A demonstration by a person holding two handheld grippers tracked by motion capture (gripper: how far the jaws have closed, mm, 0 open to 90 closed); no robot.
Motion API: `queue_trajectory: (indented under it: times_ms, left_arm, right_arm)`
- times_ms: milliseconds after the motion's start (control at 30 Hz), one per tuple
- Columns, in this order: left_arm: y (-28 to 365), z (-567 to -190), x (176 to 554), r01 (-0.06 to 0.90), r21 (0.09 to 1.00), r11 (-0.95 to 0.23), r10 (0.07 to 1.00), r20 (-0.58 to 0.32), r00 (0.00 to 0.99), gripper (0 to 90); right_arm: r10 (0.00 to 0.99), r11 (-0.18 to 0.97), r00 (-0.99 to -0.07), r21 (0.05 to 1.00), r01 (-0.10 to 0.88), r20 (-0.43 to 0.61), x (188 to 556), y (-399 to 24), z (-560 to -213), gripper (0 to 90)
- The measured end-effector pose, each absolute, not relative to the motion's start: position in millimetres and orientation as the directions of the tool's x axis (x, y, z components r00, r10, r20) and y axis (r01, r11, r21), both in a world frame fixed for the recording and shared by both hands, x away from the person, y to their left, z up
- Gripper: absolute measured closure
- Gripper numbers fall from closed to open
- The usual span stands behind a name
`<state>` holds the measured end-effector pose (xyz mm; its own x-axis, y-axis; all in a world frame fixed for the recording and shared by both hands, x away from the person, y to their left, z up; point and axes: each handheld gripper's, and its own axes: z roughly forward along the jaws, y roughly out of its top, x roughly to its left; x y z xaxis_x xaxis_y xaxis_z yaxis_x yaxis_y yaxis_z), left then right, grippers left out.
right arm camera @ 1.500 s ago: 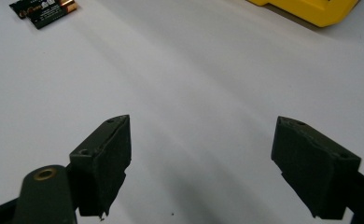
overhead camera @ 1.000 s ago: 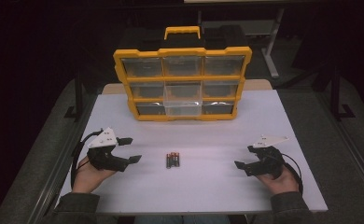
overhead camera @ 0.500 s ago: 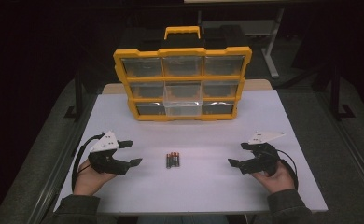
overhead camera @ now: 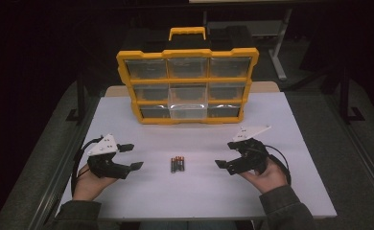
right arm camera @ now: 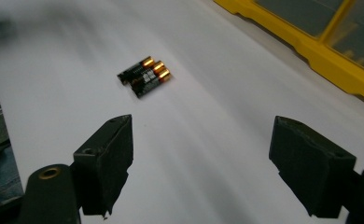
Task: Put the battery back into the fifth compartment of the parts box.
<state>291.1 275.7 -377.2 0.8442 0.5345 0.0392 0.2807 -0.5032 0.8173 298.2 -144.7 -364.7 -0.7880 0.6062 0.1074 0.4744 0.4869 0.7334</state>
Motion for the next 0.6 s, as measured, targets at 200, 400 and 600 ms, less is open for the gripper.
queue_trajectory:
  times_ms: [200,400,600]
  left_arm:
    - [277.1,-376.1,290.3,0.282,0.821,-0.496,0.538,0.035,0.842,27.5]
    - [277.0,-376.5,290.6,0.283,0.818,-0.501,0.538,0.038,0.842,27.4]
    - [275.9,-377.4,290.4,0.281,0.819,-0.5,0.539,0.04,0.841,27.3]
  right_arm:
    - [0.602,0.489,-0.786,0.714,0.501,0.14,306.3,-124.3,-361.3,29.1]
    - [0.59,0.528,-0.794,0.672,0.519,0.149,316.6,-99.8,-365.9,34.5]
    - [0.577,0.546,-0.801,0.656,0.522,0.157,326.3,-75.3,-370.2,40.1]
